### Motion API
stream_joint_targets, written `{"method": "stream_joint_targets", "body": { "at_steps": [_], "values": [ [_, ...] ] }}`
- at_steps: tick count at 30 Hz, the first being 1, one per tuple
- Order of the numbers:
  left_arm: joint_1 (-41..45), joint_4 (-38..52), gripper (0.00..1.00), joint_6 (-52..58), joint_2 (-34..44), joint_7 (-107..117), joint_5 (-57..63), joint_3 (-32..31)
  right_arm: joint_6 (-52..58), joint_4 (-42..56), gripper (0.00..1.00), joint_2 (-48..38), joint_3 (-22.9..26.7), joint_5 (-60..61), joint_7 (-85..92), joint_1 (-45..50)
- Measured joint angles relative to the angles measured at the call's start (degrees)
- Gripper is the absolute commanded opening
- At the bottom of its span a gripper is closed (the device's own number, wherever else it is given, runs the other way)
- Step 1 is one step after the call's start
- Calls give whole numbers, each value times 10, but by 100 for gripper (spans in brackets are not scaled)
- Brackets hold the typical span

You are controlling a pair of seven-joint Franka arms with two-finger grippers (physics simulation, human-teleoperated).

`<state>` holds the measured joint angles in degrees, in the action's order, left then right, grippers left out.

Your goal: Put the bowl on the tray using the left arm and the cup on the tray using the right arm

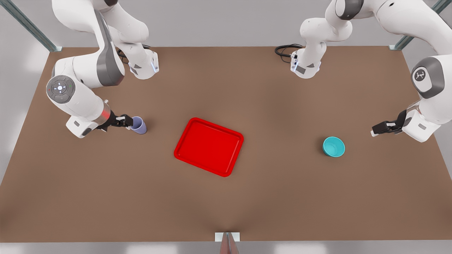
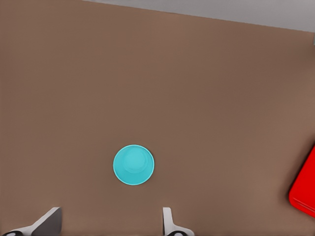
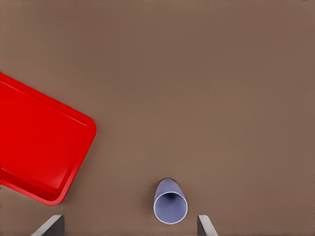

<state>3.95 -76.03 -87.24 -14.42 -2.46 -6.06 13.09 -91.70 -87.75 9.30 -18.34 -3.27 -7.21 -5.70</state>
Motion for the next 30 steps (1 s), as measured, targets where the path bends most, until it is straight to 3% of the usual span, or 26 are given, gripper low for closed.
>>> {"method": "stream_joint_targets", "body": {
  "at_steps": [3, 6, 9, 18, 30],
  "values": [
    [-62, -65, 100, -2, -16, -28, -4, 0, 4, 0, 100, 3, 1, -1, 2, -1],
    [-126, -234, 100, -182, -41, -192, -66, 8, 31, -5, 100, 12, 0, -1, 2, 0],
    [-102, -336, 100, -345, -52, -232, -130, 6, 39, -3, 100, 23, 0, -22, 2, 14],
    [-77, -336, 100, -409, -126, -234, -256, -29, 35, 45, 100, 53, 0, -41, 0, 24],
    [-87, -367, 100, -400, -127, -292, -203, -30, 38, 58, 100, 84, 3, -39, -2, 10]
  ]
}}
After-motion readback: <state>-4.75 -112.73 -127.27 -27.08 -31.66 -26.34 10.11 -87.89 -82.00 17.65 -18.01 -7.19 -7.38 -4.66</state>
